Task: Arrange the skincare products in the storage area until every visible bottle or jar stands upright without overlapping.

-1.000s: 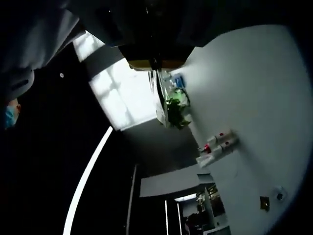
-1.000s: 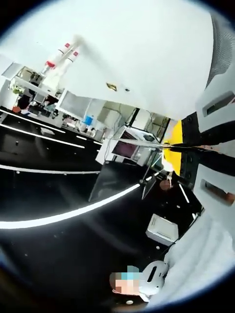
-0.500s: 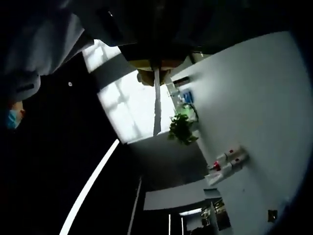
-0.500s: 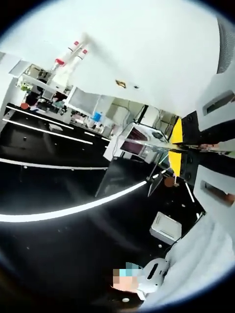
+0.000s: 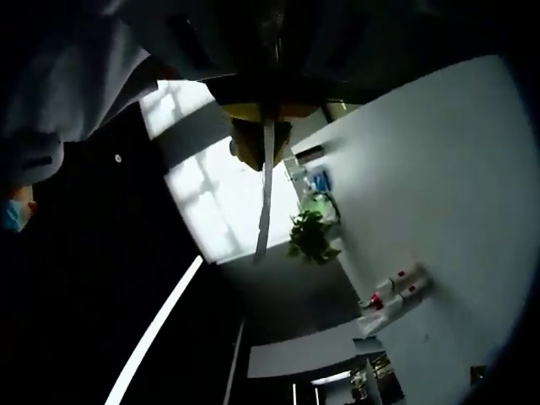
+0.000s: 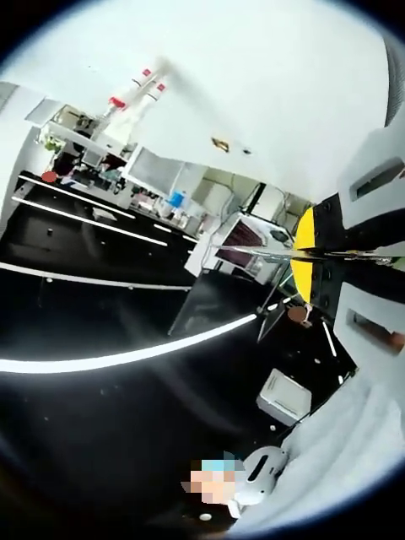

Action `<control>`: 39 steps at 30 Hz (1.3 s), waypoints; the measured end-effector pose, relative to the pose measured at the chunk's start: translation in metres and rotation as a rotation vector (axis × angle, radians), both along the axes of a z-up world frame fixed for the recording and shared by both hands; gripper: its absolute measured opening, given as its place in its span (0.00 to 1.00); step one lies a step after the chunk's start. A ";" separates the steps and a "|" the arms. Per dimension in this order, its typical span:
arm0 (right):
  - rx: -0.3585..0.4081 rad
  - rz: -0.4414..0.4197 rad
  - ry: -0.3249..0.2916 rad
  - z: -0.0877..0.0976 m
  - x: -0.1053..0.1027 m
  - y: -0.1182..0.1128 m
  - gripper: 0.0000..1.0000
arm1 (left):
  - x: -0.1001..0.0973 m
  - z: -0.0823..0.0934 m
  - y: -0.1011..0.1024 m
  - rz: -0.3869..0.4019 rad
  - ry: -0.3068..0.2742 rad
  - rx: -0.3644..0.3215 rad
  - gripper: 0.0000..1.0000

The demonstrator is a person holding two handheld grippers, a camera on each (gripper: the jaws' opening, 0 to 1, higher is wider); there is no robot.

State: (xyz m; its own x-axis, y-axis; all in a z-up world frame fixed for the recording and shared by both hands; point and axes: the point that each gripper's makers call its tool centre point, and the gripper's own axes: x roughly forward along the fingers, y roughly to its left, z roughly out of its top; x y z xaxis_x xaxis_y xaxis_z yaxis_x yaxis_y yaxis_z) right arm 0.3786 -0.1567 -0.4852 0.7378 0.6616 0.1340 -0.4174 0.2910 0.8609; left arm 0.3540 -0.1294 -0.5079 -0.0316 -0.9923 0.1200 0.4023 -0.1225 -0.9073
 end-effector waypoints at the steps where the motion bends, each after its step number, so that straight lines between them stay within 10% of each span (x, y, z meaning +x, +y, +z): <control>1: -0.008 0.001 -0.001 0.000 0.001 0.002 0.00 | 0.000 -0.001 0.001 0.002 -0.022 0.012 0.00; 17: -0.194 -0.086 -0.116 0.019 0.002 -0.007 0.15 | 0.030 0.025 0.024 0.126 0.009 -0.072 0.00; 21: -0.336 -0.200 -0.155 0.026 0.007 -0.025 0.55 | 0.050 0.035 0.034 0.163 -0.001 -0.080 0.00; 29: -0.860 -0.165 -0.227 -0.003 -0.004 -0.029 0.90 | 0.099 0.046 0.049 0.215 -0.056 -0.048 0.00; 39: -1.104 -0.142 -0.236 -0.037 -0.004 -0.024 0.86 | 0.164 0.060 0.066 0.275 -0.104 0.011 0.00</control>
State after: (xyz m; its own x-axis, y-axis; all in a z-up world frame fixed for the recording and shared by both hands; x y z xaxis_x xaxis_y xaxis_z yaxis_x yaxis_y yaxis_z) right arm 0.3751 -0.1804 -0.5218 0.8489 0.4170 -0.3247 -0.4379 0.8990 0.0098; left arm 0.5177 -0.0638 -0.4481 0.2275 -0.9665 0.1189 0.5102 0.0142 -0.8600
